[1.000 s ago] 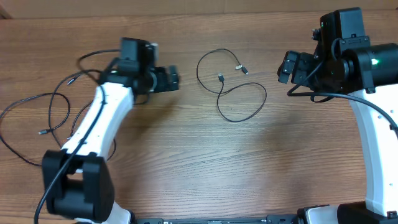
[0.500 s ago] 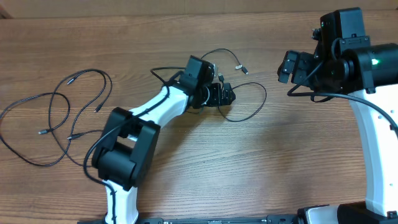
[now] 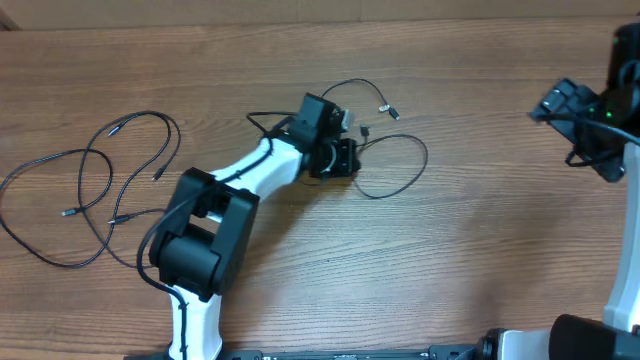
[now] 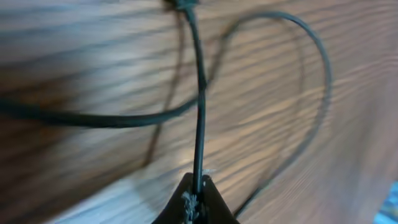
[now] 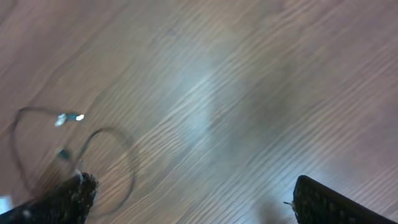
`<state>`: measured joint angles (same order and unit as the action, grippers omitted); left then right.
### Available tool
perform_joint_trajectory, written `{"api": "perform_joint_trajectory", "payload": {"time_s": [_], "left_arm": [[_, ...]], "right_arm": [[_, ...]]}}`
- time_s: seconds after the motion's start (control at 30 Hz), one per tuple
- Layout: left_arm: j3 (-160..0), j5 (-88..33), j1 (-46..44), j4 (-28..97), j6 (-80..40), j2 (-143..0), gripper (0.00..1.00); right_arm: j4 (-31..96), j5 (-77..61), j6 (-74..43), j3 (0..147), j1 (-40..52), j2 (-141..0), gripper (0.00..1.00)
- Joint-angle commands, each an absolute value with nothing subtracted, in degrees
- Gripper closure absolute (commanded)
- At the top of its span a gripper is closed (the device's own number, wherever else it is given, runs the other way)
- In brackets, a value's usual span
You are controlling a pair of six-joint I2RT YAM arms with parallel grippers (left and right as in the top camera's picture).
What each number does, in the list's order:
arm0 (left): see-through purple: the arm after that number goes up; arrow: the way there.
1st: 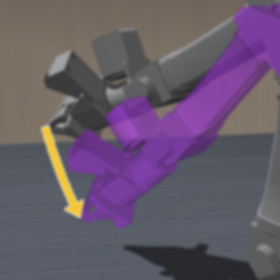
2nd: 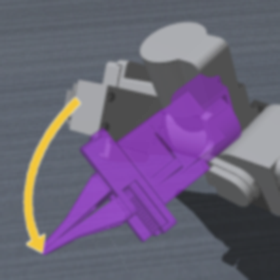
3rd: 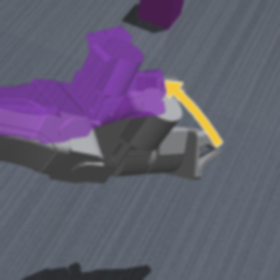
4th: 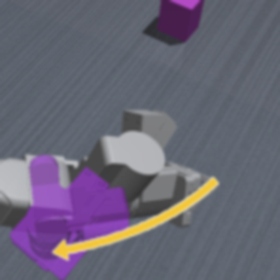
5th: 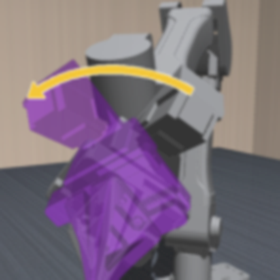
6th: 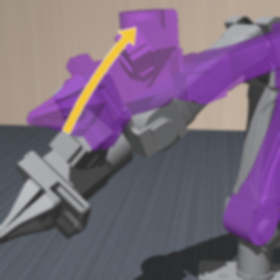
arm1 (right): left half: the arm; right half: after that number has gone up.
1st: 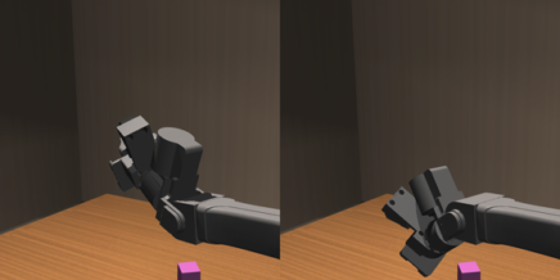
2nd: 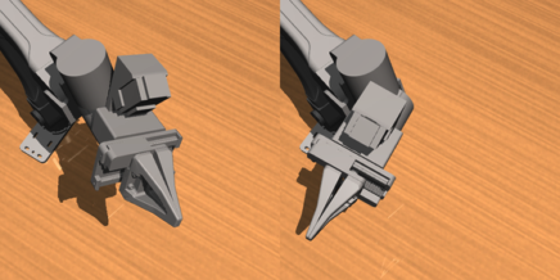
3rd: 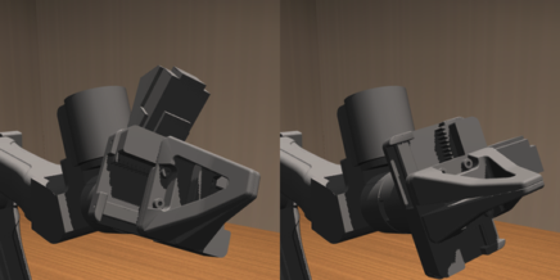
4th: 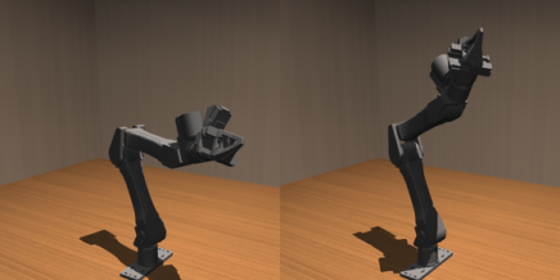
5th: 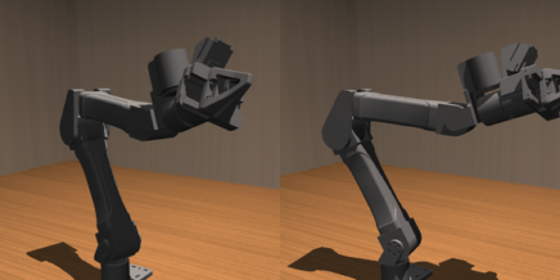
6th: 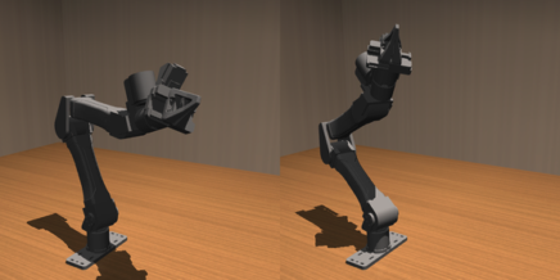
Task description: Untangle cables
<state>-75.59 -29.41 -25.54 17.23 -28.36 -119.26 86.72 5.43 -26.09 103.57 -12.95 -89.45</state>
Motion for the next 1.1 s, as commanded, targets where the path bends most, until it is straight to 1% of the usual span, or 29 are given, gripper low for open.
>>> {"api": "perform_joint_trajectory", "payload": {"time_s": [0.0,0.07,0.17,0.2,0.27,0.4,0.47,0.5,0.53,0.6,0.7,0.77,0.87,0.93,1.0,1.07], "left_arm": [[-76.2,-29.32,-19.05,21.47,-19.66,-111.39,0.96],[-76.25,-26.26,-16.14,25.26,-17.39,-107.28,0.96],[-76.25,-14.57,-8.62,35.35,-14.96,-98.13,0.96],[-76.25,-12.14,-7.27,36.88,-14.96,-96.88,0.96],[-76.25,-2.74,-1.98,42.06,-14.98,-93.08,0.96],[-76.27,10.66,11.55,47.77,-15.0,-87.33,0.96],[-76.51,13.72,18.72,48.03,-15.49,-85.03,0.96],[-76.86,14.44,23.9,47.99,-16.49,-83.42,0.96],[-77.73,13.87,32.18,47.97,-21.1,-81.03,0.96],[-78.7,11.44,39.44,47.64,-25.12,-78.98,0.96],[-80.44,3.84,46.74,46.35,-28.95,-77.82,0.96],[-81.69,-6.48,50.57,42.89,-31.75,-77.76,0.96],[-81.71,-16.69,49.87,37.95,-31.33,-77.78,0.96],[-81.71,-22.0,47.37,34.96,-27.05,-77.82,0.96],[-81.71,-27.05,42.15,32.82,-18.98,-77.97,0.96],[-81.71,-26.52,36.62,32.77,-14.11,-78.48,0.96]], "right_arm": [[83.61,5.93,-23.92,96.68,-14.7,-89.49,0.0],[81.34,5.91,-23.94,92.05,-14.7,-89.49,0.0],[74.19,4.36,-23.9,81.01,-14.59,-89.49,0.0],[73.3,4.19,-23.92,79.79,-14.59,-89.49,0.0],[69.82,3.27,-23.9,75.2,-14.59,-89.49,0.0],[66.32,1.78,-23.51,71.46,-14.59,-89.49,0.0],[66.26,1.78,-23.53,71.46,-14.59,-89.49,0.0],[66.3,1.78,-23.51,71.46,-14.59,-89.49,0.0],[66.3,1.78,-23.51,71.46,-14.59,-89.49,0.0],[66.3,1.8,-23.51,71.46,-14.59,-89.49,0.0],[66.35,1.78,-23.51,71.46,-14.59,-89.49,0.0],[66.43,1.8,-23.51,71.46,-14.59,-89.49,0.0],[66.43,1.8,-23.51,71.46,-14.59,-89.49,0.0],[66.46,1.78,-23.51,71.46,-14.59,-89.49,0.0],[66.46,1.78,-23.53,71.46,-14.59,-89.49,0.0],[66.48,1.78,-23.51,71.46,-14.59,-89.49,0.0]]}}
